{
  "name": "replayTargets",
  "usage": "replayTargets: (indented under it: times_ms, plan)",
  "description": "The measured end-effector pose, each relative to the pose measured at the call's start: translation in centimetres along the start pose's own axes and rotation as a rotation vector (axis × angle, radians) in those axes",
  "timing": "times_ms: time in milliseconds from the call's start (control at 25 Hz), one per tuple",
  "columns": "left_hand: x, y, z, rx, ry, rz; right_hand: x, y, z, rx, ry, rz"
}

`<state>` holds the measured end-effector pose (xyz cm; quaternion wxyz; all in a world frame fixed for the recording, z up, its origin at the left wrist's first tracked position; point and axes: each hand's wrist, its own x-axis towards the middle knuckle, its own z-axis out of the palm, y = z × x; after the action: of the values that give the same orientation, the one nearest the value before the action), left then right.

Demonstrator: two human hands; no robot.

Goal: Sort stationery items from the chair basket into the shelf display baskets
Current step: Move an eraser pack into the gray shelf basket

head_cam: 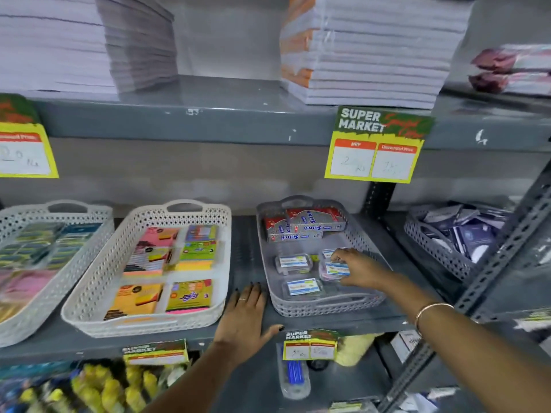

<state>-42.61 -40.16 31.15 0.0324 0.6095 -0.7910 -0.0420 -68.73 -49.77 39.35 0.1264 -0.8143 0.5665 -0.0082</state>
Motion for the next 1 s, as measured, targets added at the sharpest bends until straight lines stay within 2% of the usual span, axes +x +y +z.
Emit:
replayTargets:
  times_ms: [200,440,640,1000]
  plan:
    - [0.1,-1.3,1.6,0.017,-0.026,-0.026,-0.1,1.3,0.6,-0.097,-0.111,0.012]
    - [0.3,-1.3,1.6,0.008,0.039,0.019,0.1,1.5,0.7,-0.143,-0.17,0.059]
    - [0.2,-1.1,1.5,0.09,0.093,0.018,0.3,1.7,0.7,-0.16,-0.188,0.057]
    - [0.1,-1.1,1.5,0.076,0.099,0.016,0.2,2.3,0.9,-0.192,-0.151,0.07]
